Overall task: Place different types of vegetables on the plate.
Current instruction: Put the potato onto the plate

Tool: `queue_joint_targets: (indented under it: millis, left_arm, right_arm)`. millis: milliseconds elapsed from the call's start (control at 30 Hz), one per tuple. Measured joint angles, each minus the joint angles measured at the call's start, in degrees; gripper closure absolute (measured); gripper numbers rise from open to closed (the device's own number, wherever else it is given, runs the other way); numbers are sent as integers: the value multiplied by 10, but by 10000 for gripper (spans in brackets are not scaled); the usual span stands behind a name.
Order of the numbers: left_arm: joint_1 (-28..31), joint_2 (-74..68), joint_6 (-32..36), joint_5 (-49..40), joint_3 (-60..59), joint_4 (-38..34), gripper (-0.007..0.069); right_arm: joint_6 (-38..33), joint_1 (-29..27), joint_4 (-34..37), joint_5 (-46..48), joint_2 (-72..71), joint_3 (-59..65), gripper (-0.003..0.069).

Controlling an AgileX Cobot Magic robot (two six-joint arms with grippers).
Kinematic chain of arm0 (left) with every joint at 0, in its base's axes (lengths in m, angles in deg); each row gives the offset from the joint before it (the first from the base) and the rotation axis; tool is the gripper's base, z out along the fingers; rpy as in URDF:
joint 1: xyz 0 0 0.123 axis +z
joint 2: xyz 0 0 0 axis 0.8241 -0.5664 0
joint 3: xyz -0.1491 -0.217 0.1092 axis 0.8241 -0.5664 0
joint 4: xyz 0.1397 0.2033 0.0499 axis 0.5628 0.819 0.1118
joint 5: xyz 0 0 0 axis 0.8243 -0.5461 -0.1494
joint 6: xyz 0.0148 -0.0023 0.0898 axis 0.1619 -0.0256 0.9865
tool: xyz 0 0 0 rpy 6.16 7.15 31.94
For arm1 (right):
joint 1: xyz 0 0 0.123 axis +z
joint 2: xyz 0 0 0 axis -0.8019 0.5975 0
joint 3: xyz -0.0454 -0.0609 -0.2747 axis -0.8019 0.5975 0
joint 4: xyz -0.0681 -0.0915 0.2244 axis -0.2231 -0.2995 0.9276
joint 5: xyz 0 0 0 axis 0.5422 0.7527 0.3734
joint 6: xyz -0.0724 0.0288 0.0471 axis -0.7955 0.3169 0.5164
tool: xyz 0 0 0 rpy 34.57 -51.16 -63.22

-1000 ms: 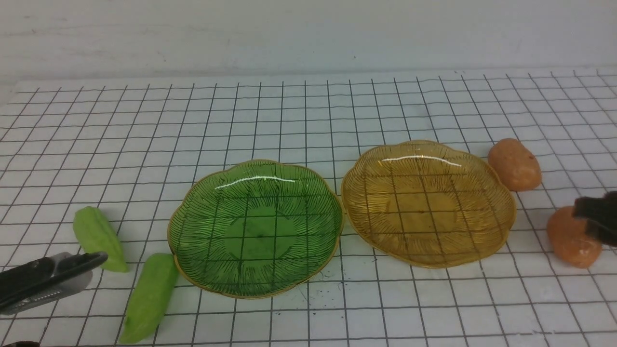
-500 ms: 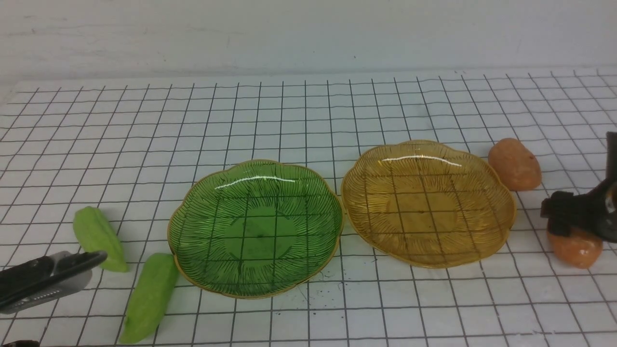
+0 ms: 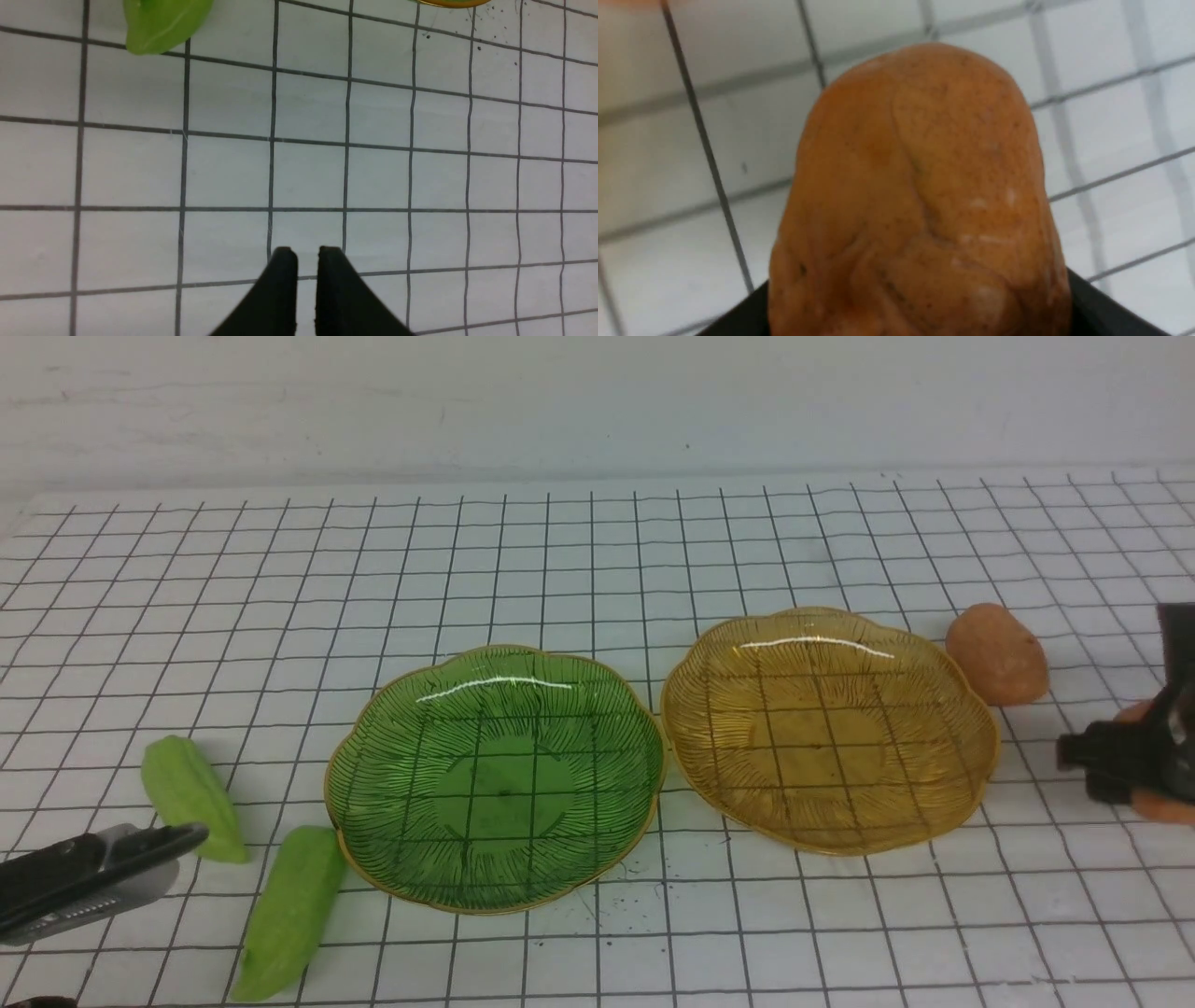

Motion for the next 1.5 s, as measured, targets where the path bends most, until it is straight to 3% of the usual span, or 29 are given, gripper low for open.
queue_joint_targets:
  millis: [133, 267, 300, 467, 600, 733, 967, 1267, 1333, 1467, 1500]
  left_arm:
    - [0, 0, 0, 0, 0, 0, 577]
    - [0, 0, 0, 0, 0, 0, 577]
    - [0, 0, 0, 0, 0, 0, 577]
    - [0, 0, 0, 0, 0, 0, 577]
    - [0, 0, 0, 0, 0, 0, 577]
    - [0, 0, 0, 0, 0, 0, 577]
    - [0, 0, 0, 0, 0, 0, 577]
    - [0, 0, 0, 0, 0, 0, 577]
    - [0, 0, 0, 0, 0, 0, 577]
    - [0, 0, 0, 0, 0, 0, 577]
    - [0, 0, 0, 0, 0, 0, 577]
  right_arm:
    - [-28, 2, 64, 6, -55, -28, 143]
    - [-107, 26, 163, -31, -88, -35, 143]
    - [-169, 55, 219, -52, -85, -35, 143]
    - [-290, 144, 324, -102, -34, -35, 143]
    - [-327, 188, 333, -135, 16, -35, 143]
    - [-331, 193, 334, -141, 43, -35, 143]
    - [-331, 194, 334, -133, 51, -53, -9]
    - [-325, 190, 283, -59, 51, -131, -26]
    - [-317, 179, 269, -42, 51, -155, 11]
    - [-312, 122, 257, -29, 51, -197, 188]
    - [-311, 94, 256, -29, 51, -209, 299]
